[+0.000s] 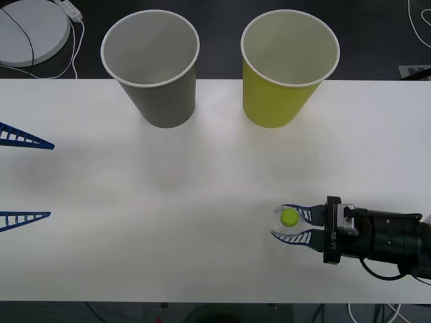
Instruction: Put the can into the green bin and the plastic bottle into the gray bin
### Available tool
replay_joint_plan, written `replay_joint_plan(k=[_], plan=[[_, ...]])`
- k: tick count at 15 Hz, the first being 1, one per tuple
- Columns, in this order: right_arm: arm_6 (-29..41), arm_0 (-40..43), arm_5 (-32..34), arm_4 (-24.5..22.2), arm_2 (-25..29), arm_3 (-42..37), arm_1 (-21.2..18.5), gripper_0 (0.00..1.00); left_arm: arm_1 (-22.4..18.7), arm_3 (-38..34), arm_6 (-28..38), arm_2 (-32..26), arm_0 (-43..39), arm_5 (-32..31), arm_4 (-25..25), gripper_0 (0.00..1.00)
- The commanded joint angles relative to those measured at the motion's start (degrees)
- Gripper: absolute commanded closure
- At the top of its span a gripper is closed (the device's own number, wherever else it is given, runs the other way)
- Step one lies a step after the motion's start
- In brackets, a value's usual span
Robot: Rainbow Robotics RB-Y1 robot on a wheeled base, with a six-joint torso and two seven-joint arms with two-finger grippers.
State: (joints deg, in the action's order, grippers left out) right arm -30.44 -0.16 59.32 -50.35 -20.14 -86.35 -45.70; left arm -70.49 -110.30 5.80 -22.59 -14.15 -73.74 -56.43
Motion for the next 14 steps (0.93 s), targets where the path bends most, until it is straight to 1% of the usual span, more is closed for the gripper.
replay_joint_plan(k=[1, 4, 9, 14], plan=[[0.2, 0.0, 0.0, 0.9, 0.0, 0.0, -0.2, 1.00, 0.0, 0.0, 0.0, 0.0, 0.0, 0.0, 0.0, 0.00], [0.5, -0.1, 0.9, 3.0, 0.0, 0.0, -1.3, 1.00, 0.0, 0.0, 0.0, 0.0, 0.0, 0.0, 0.0, 0.00], [0.8, -0.1, 1.1, 7.8, 0.0, -1.4, -5.0, 1.00, 0.0, 0.0, 0.0, 0.0, 0.0, 0.0, 0.0, 0.00], [2.1, 0.0, -0.3, 12.6, 0.0, -3.4, -8.7, 1.00, 0.0, 0.0, 0.0, 0.0, 0.0, 0.0, 0.0, 0.00]])
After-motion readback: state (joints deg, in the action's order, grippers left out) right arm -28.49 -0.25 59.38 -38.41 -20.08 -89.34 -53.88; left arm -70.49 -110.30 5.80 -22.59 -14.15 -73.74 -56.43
